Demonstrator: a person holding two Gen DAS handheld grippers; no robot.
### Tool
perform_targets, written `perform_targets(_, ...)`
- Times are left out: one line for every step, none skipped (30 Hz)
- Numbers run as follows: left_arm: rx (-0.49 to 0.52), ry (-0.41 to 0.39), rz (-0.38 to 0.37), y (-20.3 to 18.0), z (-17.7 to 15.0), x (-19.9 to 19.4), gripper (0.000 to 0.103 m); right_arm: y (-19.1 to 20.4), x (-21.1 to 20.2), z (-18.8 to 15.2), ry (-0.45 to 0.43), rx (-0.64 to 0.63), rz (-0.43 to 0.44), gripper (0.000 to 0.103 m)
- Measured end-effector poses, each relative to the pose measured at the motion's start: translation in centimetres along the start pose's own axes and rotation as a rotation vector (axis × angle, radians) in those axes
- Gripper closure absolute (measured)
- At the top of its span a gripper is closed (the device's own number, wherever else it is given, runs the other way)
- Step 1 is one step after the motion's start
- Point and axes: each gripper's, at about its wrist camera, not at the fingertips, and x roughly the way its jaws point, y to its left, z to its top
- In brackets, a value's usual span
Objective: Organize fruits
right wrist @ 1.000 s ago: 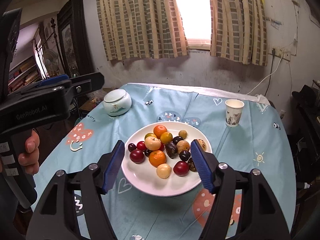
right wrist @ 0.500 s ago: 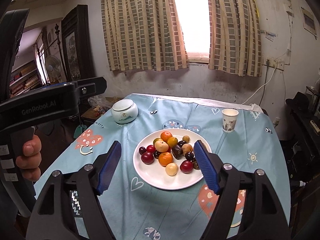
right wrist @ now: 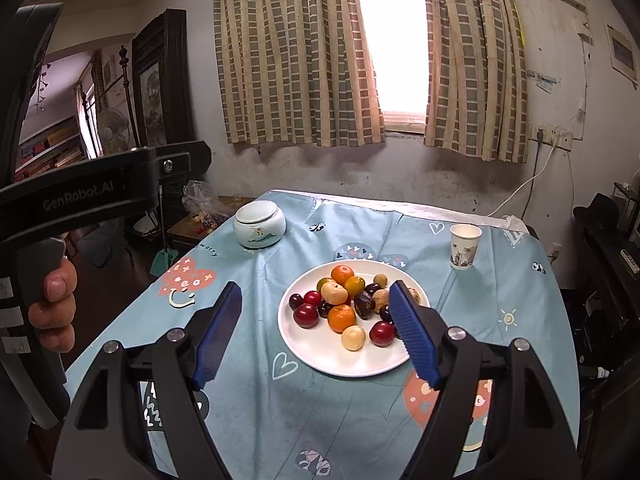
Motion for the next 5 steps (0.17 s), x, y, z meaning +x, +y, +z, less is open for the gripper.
perform_targets(-0.002,-0.002,0.001,0.05,0.01,-0.10,0.003,0.05,0.03,0.00,0.001,-0.001,0.000,0.026)
perform_targets(-0.007,-0.004,-0.001,0.13,0.02,-0.16,0.003,0.01,0.08,0.02,0.002,0.001,0.000,0.026)
perform_targets(-0.010,-0.004,-0.005,0.18,0.02,-0.17,0.003,0.03,0.07,0.02,0.002,0.001,0.000,0.026)
perform_targets(-0.011,-0.003,-0.006,0.21,0.02,-0.18,0.003,0.08,0.04,-0.02,0.002,0.001,0.001,0.025)
perform_targets(-0.011,-0.002,-0.011,0.22,-0.03,-0.17,0.003,0.12,0.06,-0.06,0.003,-0.001,0.000,0.025)
